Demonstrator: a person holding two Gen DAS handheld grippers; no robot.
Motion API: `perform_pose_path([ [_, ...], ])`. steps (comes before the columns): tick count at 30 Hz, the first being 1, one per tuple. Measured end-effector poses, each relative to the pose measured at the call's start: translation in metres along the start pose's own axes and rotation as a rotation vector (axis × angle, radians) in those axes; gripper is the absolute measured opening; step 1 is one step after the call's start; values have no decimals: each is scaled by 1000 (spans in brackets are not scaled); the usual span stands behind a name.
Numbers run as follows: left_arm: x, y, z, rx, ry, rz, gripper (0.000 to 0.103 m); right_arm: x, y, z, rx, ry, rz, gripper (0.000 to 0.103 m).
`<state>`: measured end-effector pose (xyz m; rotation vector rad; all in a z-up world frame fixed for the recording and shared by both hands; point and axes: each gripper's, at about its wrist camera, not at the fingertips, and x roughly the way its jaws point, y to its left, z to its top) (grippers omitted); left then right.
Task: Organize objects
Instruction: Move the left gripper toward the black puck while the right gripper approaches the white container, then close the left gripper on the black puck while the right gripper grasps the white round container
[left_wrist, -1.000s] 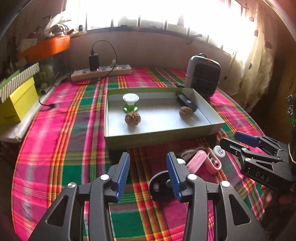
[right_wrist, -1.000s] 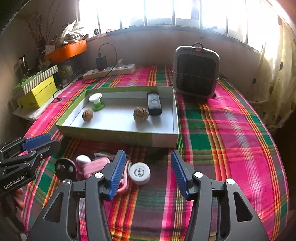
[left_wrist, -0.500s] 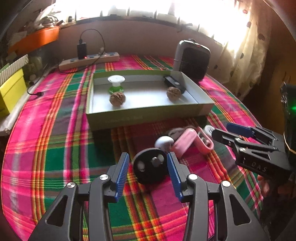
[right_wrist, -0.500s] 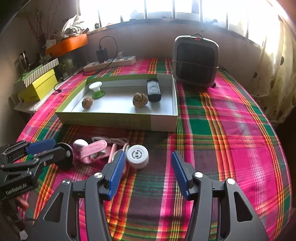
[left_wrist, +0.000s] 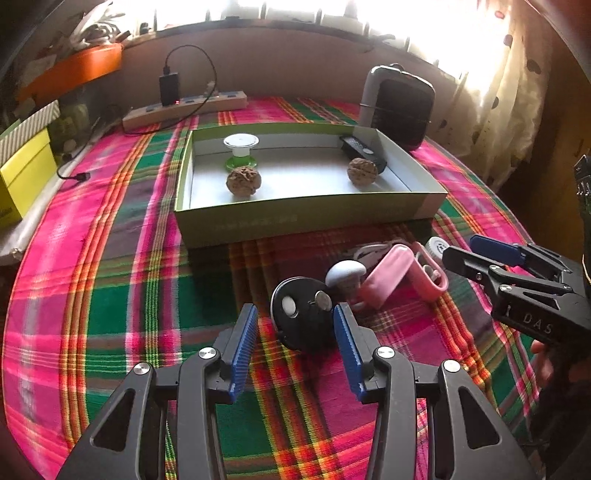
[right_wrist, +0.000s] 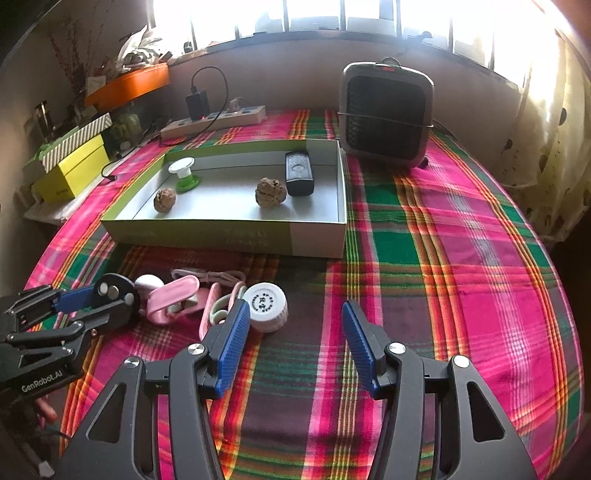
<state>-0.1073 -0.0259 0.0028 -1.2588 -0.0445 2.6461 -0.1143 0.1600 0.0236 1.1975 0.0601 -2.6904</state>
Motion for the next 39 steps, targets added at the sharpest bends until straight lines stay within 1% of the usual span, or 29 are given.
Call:
perform_pose_path([
  [6,1,6,2,-11,0,11,41,1,-1,2,-15,5,4,53],
  [10,-1,10,2,-19,-4,19,41,8,2,1,-35,26,18,53],
  [15,1,15,4,-28,0,21,41,14,2,3,-30,37,28,53],
  [20,3,17,7,-32,2,25,41,20,-2,7,-31,48,6,53],
  [24,3,21,8,-41,0,36,41,24,-5,8,-20,63,6,53],
  [39,7,34,14,-89,-6,43,41,29,-3,13,-48,67,-19,53],
])
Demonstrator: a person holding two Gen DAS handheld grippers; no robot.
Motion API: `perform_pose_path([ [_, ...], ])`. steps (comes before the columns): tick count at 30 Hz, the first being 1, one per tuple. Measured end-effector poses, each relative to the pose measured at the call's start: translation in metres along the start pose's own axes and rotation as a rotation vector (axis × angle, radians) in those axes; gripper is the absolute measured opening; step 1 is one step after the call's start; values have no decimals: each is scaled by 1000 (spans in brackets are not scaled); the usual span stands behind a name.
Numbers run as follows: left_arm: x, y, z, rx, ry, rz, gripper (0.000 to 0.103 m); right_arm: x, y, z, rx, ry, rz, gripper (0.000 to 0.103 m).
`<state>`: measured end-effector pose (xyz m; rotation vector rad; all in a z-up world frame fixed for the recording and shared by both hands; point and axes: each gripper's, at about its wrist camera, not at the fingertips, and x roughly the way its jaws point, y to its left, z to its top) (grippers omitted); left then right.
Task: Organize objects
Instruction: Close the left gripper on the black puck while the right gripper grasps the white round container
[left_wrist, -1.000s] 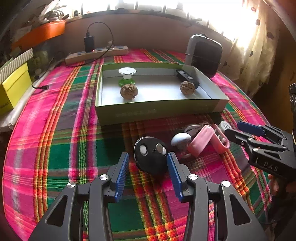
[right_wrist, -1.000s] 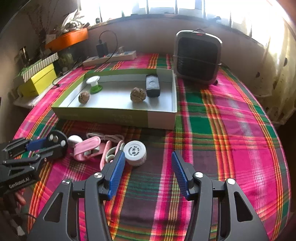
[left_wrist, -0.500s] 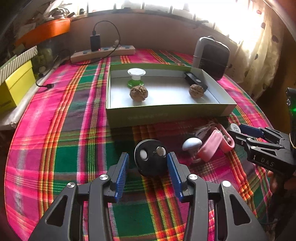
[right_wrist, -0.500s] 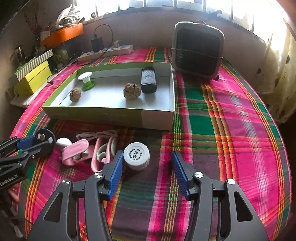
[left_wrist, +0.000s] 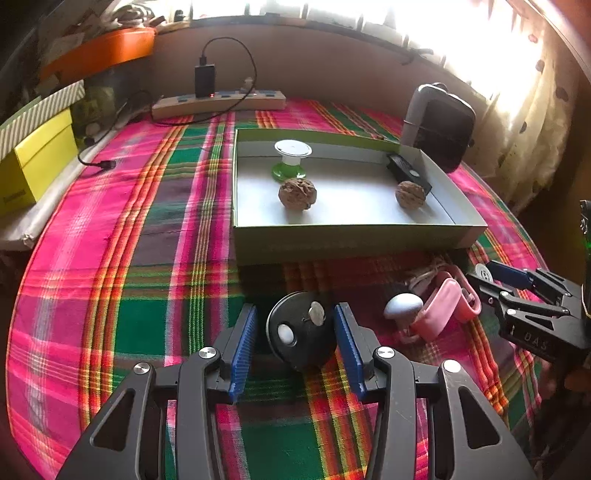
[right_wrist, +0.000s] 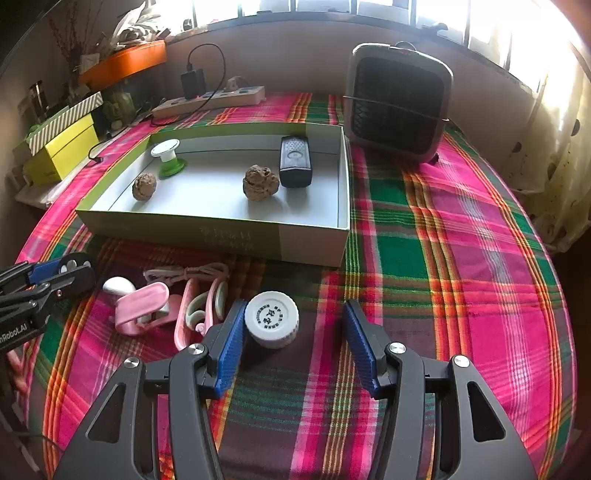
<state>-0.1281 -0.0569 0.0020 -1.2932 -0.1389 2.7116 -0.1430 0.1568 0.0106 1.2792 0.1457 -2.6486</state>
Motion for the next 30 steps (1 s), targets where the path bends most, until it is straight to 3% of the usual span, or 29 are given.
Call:
perform_pose_path([
  [8,-1,2,0,-8,0,-1,34,-1,-1,0,3,-1,2,53],
  [13,-1,2,0,-11,2,-9,29,-2,-3,-1,13,-6,1,44],
  [23,-3,3,-2,-11,-2,-17,26,-4,-3,-2,14,-10,8,29],
  [30,-3,3,-2,-12,-3,-17,26,-4,-3,-3,12,-11,7,29],
])
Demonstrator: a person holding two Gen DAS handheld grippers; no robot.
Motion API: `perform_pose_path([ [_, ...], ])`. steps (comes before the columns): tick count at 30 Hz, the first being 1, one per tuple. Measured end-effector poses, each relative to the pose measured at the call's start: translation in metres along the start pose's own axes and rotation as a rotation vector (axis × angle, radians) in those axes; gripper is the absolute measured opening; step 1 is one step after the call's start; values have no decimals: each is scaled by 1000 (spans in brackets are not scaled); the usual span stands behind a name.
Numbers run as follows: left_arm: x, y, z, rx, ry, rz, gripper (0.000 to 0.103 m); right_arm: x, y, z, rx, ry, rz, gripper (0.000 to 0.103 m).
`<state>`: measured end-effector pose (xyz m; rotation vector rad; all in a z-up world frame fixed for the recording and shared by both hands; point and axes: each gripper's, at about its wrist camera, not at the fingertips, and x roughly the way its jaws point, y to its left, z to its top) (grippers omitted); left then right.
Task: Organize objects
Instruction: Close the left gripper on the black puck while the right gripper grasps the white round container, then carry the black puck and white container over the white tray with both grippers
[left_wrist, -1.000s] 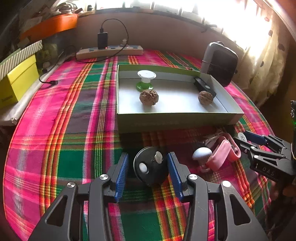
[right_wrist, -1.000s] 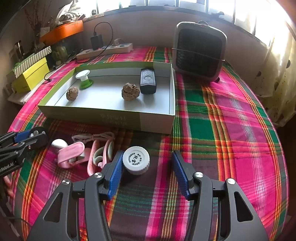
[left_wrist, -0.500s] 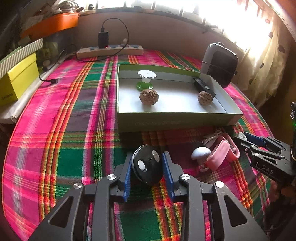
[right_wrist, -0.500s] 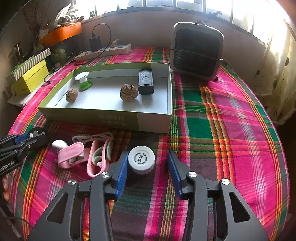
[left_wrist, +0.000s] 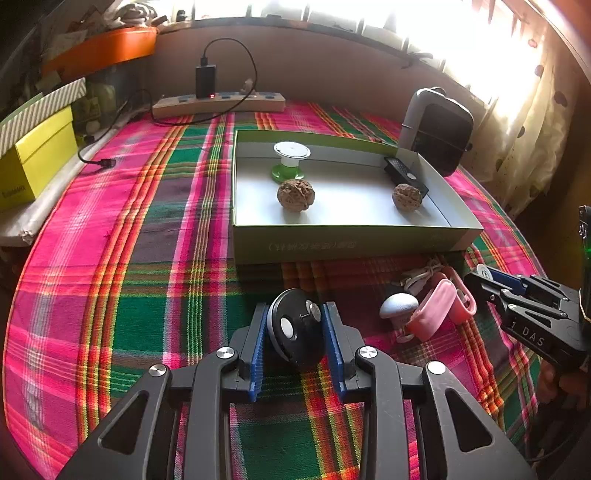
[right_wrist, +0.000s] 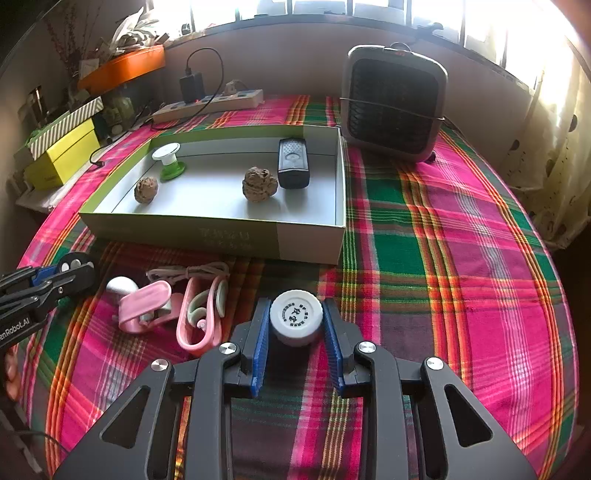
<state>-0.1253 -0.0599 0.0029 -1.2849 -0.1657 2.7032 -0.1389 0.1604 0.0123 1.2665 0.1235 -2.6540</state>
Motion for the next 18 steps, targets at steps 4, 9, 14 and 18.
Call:
perform_pose_path([
  [4,0,0,0,2,0,1,26,0,0,0,-1,0,0,29],
  [9,-2,-1,1,3,-1,-4,25,0,0,0,-1,0,0,29],
  [14,-3,-3,2,10,-4,-6,25,-2,1,-1,3,-6,3,29],
  [18,-7,-4,4,12,-16,-3,25,-5,1,0,4,-13,2,29],
])
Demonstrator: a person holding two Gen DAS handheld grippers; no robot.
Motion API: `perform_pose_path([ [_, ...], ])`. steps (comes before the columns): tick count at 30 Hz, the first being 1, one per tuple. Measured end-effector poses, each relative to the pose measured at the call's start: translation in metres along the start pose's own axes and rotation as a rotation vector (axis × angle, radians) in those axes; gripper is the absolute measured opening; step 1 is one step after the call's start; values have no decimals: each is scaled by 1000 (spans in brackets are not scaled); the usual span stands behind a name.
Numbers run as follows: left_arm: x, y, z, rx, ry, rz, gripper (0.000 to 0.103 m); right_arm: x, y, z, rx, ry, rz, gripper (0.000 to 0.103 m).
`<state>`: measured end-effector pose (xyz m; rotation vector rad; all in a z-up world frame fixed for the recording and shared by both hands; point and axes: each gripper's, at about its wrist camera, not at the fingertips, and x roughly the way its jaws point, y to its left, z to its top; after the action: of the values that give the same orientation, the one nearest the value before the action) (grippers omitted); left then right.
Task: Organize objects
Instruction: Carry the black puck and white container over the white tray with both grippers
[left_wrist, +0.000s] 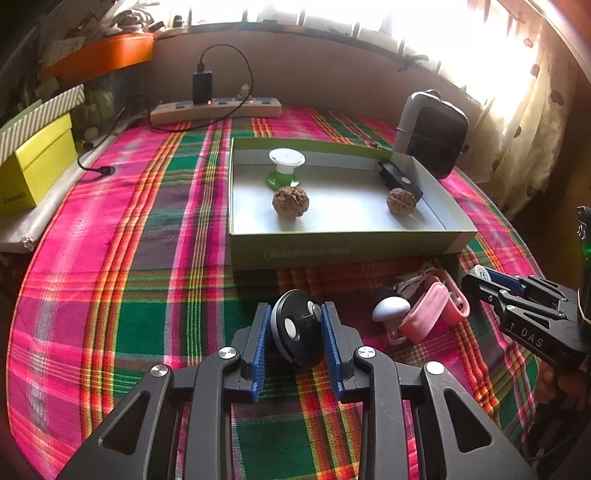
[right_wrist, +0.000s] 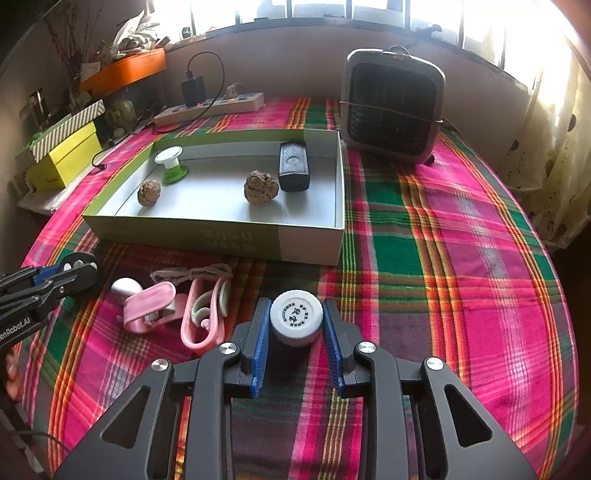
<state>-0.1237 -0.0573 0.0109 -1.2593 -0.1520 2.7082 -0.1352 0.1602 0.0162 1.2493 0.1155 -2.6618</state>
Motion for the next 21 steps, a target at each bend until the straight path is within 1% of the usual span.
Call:
perform_pose_path([
  [11,-13,-10,18,30,-48,-31,25,-13,1,14,-9,-40,9,29],
  [21,-10,-20,42,67,-74,-51,25,-18,6,44,-39,-83,45,29],
])
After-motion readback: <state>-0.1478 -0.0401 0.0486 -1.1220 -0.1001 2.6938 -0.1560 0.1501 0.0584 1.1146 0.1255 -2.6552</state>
